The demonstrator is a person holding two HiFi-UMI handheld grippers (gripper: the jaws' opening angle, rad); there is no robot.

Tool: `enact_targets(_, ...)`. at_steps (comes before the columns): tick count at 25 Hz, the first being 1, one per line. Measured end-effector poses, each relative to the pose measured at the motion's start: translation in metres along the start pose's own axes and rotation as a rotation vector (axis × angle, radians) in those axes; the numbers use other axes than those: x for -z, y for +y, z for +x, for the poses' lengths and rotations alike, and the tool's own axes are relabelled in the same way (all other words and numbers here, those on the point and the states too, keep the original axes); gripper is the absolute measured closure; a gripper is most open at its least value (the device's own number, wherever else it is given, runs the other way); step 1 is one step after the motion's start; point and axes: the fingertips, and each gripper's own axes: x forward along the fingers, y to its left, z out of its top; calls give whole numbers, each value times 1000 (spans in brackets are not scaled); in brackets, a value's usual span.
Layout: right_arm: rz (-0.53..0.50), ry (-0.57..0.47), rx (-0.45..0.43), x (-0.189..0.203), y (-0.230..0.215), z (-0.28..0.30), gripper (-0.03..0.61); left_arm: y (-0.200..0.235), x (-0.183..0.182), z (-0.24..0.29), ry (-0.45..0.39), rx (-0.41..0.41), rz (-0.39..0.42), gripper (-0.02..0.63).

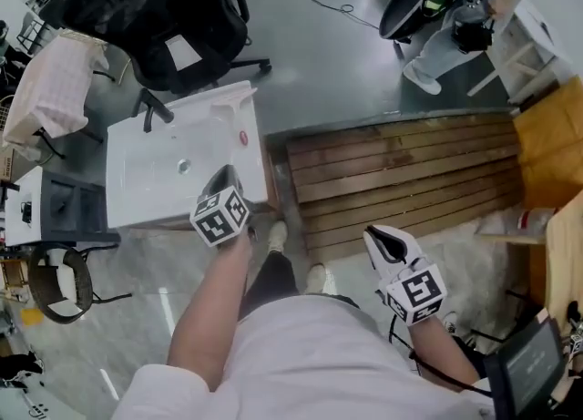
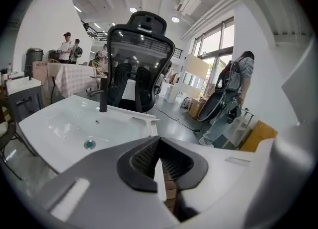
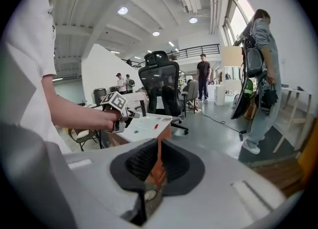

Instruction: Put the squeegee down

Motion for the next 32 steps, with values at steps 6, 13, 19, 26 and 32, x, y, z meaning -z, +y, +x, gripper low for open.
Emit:
enact_targets(6, -23, -7, -85, 11, 38, -10, 561, -15, 13, -93, -34, 157, -13, 606)
enact_targets(13, -50, -41, -135, 8, 97, -14, 566, -43, 13, -195, -87, 417, 82, 607)
enact_targets(19, -94, -47, -154, -6, 173, -5, 571, -42, 28, -285, -54, 660, 202, 606)
enact_targets(26, -116, -38, -157, -6, 290, 2, 575, 39, 50, -383, -35, 713, 249, 607)
enact_targets(32, -124, -48, -139, -2, 361, -1, 575, 94, 69, -431, -12, 735, 278, 606)
